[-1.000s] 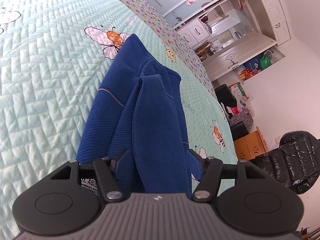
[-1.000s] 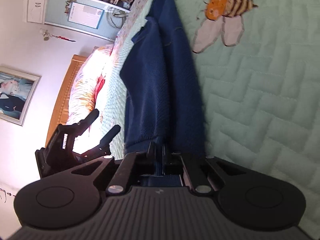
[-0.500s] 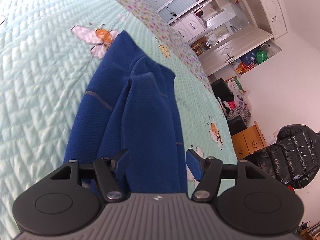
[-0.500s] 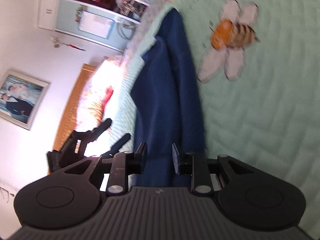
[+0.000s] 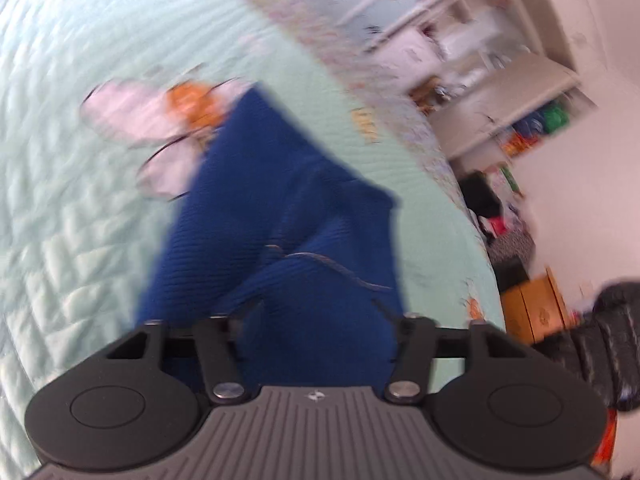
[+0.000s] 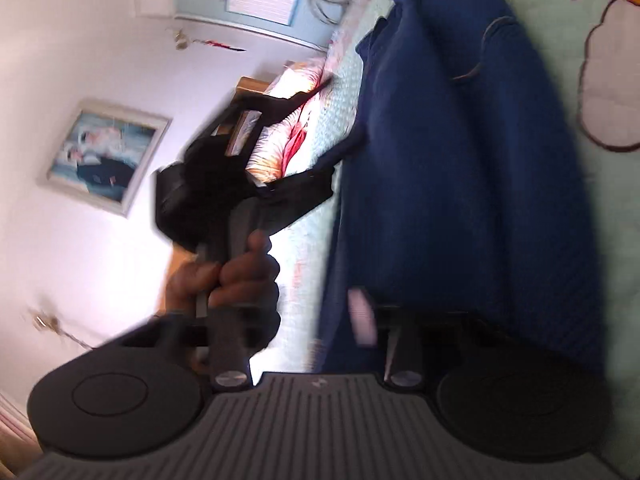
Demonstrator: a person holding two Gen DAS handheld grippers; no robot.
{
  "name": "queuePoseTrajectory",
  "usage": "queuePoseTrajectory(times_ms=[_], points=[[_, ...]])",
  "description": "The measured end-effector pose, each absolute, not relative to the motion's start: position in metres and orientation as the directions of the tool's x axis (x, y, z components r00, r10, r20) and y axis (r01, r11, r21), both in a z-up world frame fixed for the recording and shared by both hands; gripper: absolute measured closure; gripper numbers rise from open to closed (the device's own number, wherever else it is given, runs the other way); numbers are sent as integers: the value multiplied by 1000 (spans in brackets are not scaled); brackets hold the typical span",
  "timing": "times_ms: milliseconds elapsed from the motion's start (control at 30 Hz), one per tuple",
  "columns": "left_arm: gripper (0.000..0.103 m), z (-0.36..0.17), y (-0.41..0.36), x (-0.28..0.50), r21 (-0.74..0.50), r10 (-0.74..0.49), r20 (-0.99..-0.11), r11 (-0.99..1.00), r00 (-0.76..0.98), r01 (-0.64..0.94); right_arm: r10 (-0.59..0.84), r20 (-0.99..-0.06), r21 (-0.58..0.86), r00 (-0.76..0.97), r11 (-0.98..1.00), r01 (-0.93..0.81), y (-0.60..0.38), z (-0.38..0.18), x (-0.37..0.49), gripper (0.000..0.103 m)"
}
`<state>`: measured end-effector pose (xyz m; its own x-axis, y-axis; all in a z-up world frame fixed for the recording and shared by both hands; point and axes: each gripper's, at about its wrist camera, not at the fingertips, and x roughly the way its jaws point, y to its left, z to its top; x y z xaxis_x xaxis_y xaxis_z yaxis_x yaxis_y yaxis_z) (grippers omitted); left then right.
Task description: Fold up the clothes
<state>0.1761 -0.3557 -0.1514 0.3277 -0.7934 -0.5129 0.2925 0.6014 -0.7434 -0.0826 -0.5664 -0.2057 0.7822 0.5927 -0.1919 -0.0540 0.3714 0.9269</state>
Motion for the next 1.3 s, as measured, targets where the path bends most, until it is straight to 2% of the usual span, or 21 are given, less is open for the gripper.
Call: queuePoseTrajectory(times_ms=[100, 200, 333, 433, 500, 600, 700, 767, 867, 967, 1067, 1167, 1267, 1300], points=[[100, -168, -345, 183, -764, -805, -498, 583, 322, 276, 581, -155, 932, 799, 354, -77, -569, -206, -91, 88], [100, -177, -338, 188, -799, -835, -460, 538, 303, 268, 584, -144, 935, 799, 345, -84, -571, -206, -93, 88], [100, -159, -350, 184, -705, -791, -524, 611, 316, 360, 590, -142, 937, 795, 339, -85, -572, -202, -90, 87], [100, -160, -351, 184, -690, -785, -536, 620, 312, 373, 593, -142, 943, 793, 324, -73, -571, -193, -85, 78], [100, -163, -349, 184, -691, -787, -534, 617, 309, 377, 561, -142, 928, 816, 362, -87, -579, -178, -89, 70], [100, -162, -350, 180, -674, -778, -539, 628, 321, 389, 482, -131, 899, 866, 427, -101, -597, -149, -82, 64], [100, -158, -355, 176, -643, -758, -558, 652, 338, 402, 416, -181, 849, 891, 523, -71, -614, -125, -44, 55], [100, -155, -359, 173, -608, -741, -572, 671, 351, 425, 408, -208, 822, 889, 566, -68, -620, -119, -15, 54], [100, -154, -362, 170, -577, -730, -577, 681, 365, 450, 450, -227, 806, 864, 584, -93, -620, -123, 33, 54], [100, -157, -362, 170, -569, -739, -563, 672, 371, 475, 499, -268, 852, 824, 522, -39, -630, -150, 72, 53], [100, -165, -360, 164, -552, -758, -516, 650, 398, 522, 450, -253, 905, 856, 424, 44, -657, -180, 92, 53], [100, -170, -358, 162, -555, -775, -481, 631, 410, 541, 430, -173, 956, 886, 291, 45, -683, -197, 101, 53], [100, -168, -359, 160, -532, -772, -483, 634, 413, 561, 437, -182, 935, 881, 355, 17, -691, -184, 115, 43], [100, -167, -360, 159, -518, -770, -484, 636, 416, 573, 429, -196, 935, 882, 353, 35, -695, -187, 123, 43]])
